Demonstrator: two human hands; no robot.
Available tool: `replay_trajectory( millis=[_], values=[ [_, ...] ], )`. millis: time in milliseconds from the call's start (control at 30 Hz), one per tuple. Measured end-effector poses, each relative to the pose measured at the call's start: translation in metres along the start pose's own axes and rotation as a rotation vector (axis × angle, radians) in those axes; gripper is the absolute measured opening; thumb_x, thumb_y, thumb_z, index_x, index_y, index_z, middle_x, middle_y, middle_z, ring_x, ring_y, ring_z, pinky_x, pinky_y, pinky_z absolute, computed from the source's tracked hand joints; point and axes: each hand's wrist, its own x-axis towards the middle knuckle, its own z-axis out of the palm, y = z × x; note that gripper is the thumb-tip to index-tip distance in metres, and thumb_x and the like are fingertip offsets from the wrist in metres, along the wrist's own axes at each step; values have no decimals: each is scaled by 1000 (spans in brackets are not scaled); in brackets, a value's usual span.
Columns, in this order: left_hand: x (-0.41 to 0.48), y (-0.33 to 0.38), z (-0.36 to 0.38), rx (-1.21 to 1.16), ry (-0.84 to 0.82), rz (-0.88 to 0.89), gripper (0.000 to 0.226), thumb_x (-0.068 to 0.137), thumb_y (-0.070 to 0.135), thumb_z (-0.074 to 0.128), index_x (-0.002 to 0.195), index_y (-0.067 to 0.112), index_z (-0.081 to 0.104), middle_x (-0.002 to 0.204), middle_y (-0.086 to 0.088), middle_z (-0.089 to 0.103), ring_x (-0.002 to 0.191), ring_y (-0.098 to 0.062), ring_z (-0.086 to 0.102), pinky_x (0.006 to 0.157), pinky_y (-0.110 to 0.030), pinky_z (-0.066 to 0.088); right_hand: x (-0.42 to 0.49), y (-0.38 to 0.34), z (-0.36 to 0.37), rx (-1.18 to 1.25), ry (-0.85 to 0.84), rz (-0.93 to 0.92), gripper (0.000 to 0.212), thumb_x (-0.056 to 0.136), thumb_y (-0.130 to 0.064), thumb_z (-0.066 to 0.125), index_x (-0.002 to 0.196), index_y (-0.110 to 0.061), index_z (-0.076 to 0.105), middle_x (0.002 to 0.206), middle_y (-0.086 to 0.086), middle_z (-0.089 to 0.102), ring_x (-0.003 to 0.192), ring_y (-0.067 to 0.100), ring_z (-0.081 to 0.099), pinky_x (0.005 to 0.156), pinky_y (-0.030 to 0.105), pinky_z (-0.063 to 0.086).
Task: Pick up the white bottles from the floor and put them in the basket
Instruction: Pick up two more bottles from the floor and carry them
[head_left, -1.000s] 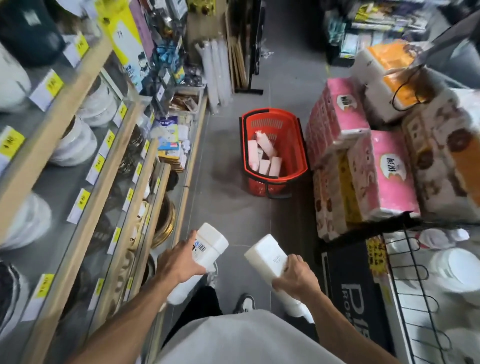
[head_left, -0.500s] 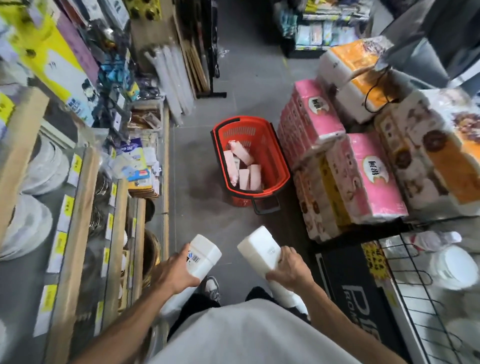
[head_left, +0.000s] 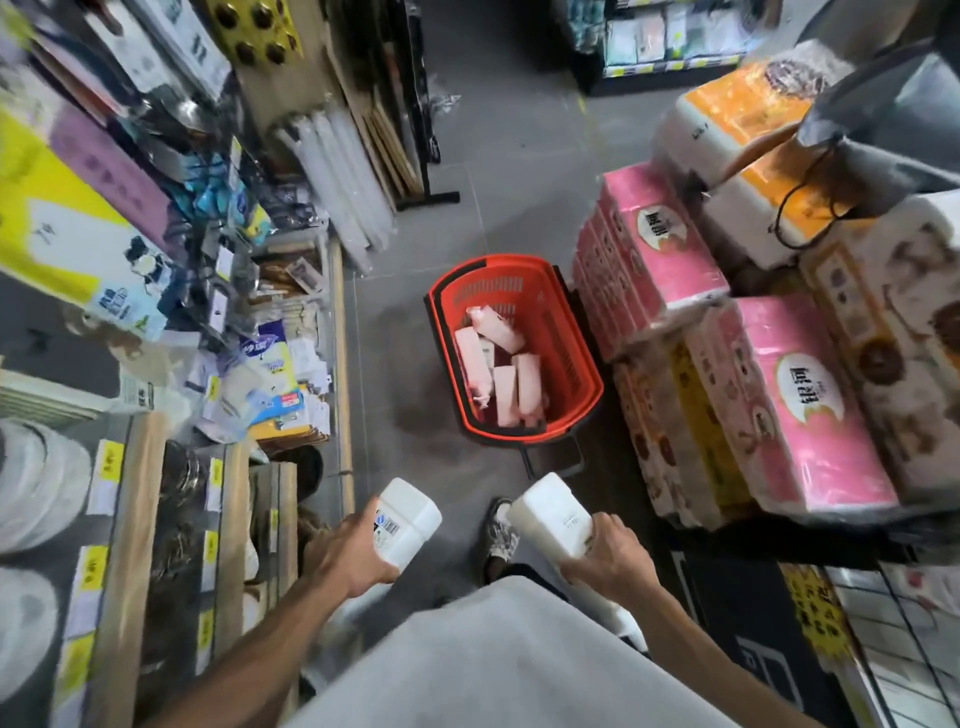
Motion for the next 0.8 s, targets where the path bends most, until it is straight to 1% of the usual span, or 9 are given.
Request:
replay_trajectory(
  millis=[67, 133, 200, 267, 367, 500, 633, 700, 800],
  values=[
    [13, 10, -19, -4, -9, -10, 111, 64, 58, 75, 153, 34, 13, 137, 0, 58, 115, -28, 61, 90, -36, 51, 19, -10, -14, 54, -5, 17, 63, 58, -58, 71, 103, -23, 47, 103, -6, 47, 106, 22, 53, 83, 37, 45],
    [28, 23, -35, 12, -4, -14, 108, 64, 59, 75, 151, 33, 17, 137, 0, 57, 115, -27, 60, 91, -37, 51, 39, -18, -27, 130, -8, 48, 66, 55, -55, 75, 106, -23, 48, 105, -5, 48, 107, 23, 53, 85, 39, 48],
    [43, 36, -51, 41, -8, -30, 100, 63, 60, 73, 146, 31, 24, 134, 0, 58, 112, -27, 61, 88, -36, 51, 60, -26, -39, 204, -10, 74, 71, 53, -54, 78, 111, -22, 51, 109, -4, 51, 108, 24, 54, 89, 43, 50],
    [59, 45, -65, 63, -13, -39, 94, 60, 61, 73, 138, 30, 29, 129, 2, 60, 107, -26, 63, 85, -36, 52, 77, -31, -50, 227, -14, 79, 74, 54, -54, 78, 114, -20, 52, 111, -2, 52, 110, 25, 54, 91, 43, 50],
    [82, 56, -84, 48, -30, -38, 90, 55, 62, 72, 129, 33, 30, 122, 4, 62, 101, -27, 64, 83, -40, 54, 97, -37, -69, 216, -18, 90, 74, 54, -55, 76, 115, -21, 52, 110, -2, 52, 109, 24, 53, 90, 42, 50],
    [119, 71, -108, 74, -36, -2, 85, 59, 59, 72, 129, 32, 32, 117, 3, 65, 97, -26, 65, 77, -34, 52, 123, -43, -87, 238, -27, 143, 75, 53, -55, 76, 116, -20, 52, 110, -2, 51, 107, 23, 53, 89, 42, 51],
    [159, 78, -134, 97, -48, 27, 78, 65, 56, 75, 127, 30, 35, 117, 2, 63, 101, -27, 64, 75, -33, 47, 143, -52, -94, 271, -42, 230, 74, 55, -55, 78, 117, -23, 52, 110, -3, 52, 104, 20, 53, 88, 43, 53],
    [186, 82, -153, 110, -65, 56, 78, 64, 55, 75, 126, 29, 36, 119, 0, 63, 103, -29, 64, 77, -34, 48, 151, -63, -98, 293, -37, 278, 75, 54, -57, 77, 116, -24, 51, 111, -3, 53, 104, 21, 54, 88, 42, 53],
    [228, 83, -186, 137, -92, 97, 85, 57, 56, 73, 130, 31, 36, 121, 0, 64, 105, -32, 65, 78, -35, 50, 159, -85, -107, 341, -29, 345, 77, 48, -61, 73, 112, -25, 51, 108, -3, 57, 102, 23, 57, 84, 39, 53]
  ],
)
